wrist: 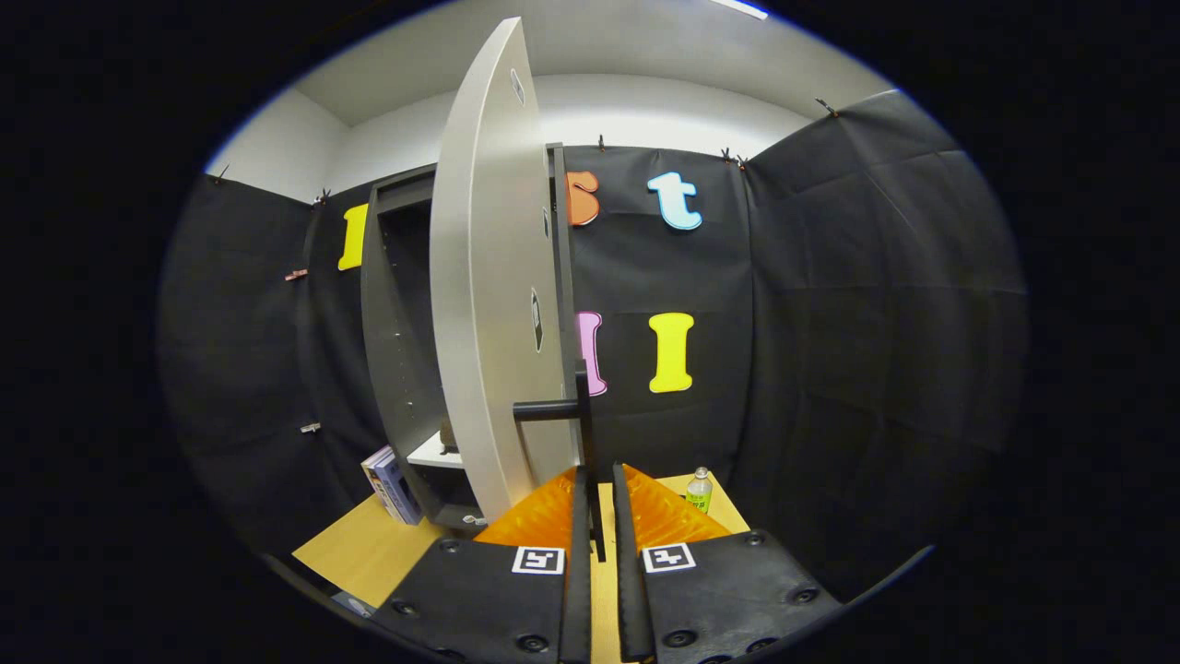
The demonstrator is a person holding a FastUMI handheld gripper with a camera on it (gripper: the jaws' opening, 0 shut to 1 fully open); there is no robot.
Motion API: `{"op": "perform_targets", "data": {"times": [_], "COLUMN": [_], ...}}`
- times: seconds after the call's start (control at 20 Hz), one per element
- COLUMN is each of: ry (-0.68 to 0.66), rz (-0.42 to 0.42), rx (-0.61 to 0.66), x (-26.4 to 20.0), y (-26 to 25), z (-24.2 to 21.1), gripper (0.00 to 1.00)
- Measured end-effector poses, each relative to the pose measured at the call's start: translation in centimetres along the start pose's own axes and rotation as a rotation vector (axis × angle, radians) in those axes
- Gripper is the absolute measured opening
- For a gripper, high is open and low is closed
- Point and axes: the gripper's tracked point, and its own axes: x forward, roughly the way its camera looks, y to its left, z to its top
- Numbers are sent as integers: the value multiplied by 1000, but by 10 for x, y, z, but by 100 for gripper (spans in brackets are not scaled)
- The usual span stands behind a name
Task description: Open the shoe cabinet door, grab the shoes and put them into the shoe cabinet, then close the shoe cabinet door.
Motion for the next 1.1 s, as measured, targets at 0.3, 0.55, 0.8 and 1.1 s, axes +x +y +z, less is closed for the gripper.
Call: {"op": "perform_targets", "data": {"times": [0.3, 0.55, 0.8, 1.1], "ry": [-91, -123, -109, 110], "rz": [-19, 9, 136, 241], "rx": [0, 15, -24, -30], "x": [-31, -57, -59, -25], "y": [-1, 28, 94, 171], "z": [28, 44, 30, -55], "gripper": [16, 16, 16, 17]}}
